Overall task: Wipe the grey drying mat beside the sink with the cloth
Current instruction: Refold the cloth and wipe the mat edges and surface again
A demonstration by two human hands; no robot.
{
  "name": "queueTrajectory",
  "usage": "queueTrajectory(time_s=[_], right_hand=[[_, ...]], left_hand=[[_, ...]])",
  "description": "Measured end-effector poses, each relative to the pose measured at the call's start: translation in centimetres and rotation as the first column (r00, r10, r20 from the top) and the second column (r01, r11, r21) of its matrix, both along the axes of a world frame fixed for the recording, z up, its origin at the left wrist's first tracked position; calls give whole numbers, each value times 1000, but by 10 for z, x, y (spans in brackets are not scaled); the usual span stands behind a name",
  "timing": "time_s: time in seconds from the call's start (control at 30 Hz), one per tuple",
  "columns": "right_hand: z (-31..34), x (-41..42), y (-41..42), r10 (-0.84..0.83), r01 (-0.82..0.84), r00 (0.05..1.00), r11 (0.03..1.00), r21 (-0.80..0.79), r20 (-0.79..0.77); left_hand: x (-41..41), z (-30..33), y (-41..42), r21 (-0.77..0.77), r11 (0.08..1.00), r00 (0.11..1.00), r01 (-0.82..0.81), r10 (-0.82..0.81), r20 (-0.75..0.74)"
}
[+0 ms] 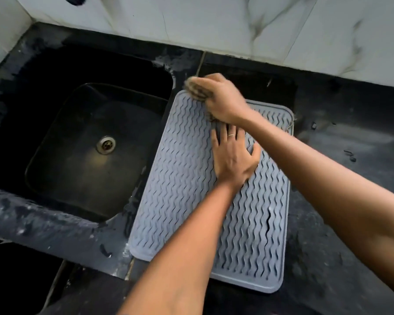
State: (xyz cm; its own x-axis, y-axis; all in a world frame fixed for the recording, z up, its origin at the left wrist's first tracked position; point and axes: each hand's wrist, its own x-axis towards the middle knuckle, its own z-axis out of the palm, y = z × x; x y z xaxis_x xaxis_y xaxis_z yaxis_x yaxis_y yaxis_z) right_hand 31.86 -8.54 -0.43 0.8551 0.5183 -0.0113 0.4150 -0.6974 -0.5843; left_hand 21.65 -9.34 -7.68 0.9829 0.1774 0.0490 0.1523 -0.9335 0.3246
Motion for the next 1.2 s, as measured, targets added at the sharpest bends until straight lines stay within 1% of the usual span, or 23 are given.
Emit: queueTrajectory(time_s=[0.03, 0.07, 0.1, 0.13, 0.17, 0.23, 0.3, 0.5, 0.6, 0.73, 0.77, 0.83, 0.9, 0.93, 1.0, 1.07, 1.13, 1.2], right_hand=[[-6, 5, 14, 88, -85, 996, 989, -120, 16], [-13, 9, 26, 159, -147, 987, 957, -249, 27], [-18, 12, 36, 210, -180, 976, 920, -349, 51], [-21, 15, 42, 243, -188, 966, 893, -409, 86], [-22, 17, 43, 265, -179, 954, 879, -442, 140], [-22, 24, 33, 313, -175, 922, 861, -477, 227], [-19, 31, 14, 352, -187, 902, 840, -510, 250], [-12, 37, -60, 436, -156, 849, 748, -645, 299], [-6, 36, -86, 445, -128, 845, 708, -695, 297], [11, 41, -99, 410, -100, 879, 656, -748, 242], [17, 45, -100, 408, -100, 881, 657, -747, 242], [23, 50, -98, 413, -103, 861, 712, -694, 296], [20, 47, -85, 390, -113, 855, 782, -613, 341], [17, 45, -76, 378, -120, 865, 794, -596, 330], [6, 36, -64, 374, -132, 888, 765, -630, 268], [-3, 31, -70, 346, -109, 906, 748, -655, 244], [-5, 32, -88, 381, -115, 885, 735, -669, 267], [-3, 34, -107, 447, -134, 850, 697, -704, 281]], left_hand=[[0, -2, 1, 46, 999, 999, 26, -24, -38], [0, -4, 1, 92, 994, 996, 58, -52, -72], [0, -5, 2, 128, 988, 993, 86, -74, -94], [0, -5, 2, 136, 986, 992, 94, -81, -100], [0, -4, 2, 115, 990, 994, 81, -71, -88], [1, -2, 0, 23, 1000, 999, 13, -12, -39], [2, -3, -3, -37, 999, 1000, -23, 23, 1], [4, -11, -3, 22, 1000, 1000, -9, 9, -27], [7, -12, -2, 22, 1000, 999, -7, 8, -50], [7, -10, -1, 18, 1000, 998, -17, 18, -59], [8, -10, -1, 20, 1000, 998, -24, 25, -57], [9, -8, -1, 22, 1000, 999, 18, -18, -33], [9, -5, -2, 42, 987, 988, 155, -155, 4], [10, -4, -3, 47, 974, 975, 222, -222, 4], [12, -4, -3, 30, 962, 963, 270, -269, -24], [12, -6, -2, 24, 967, 967, 255, -254, -33], [13, -6, -2, 18, 972, 972, 233, -233, -34], [13, -6, -3, 3, 976, 976, 217, -217, -35]])
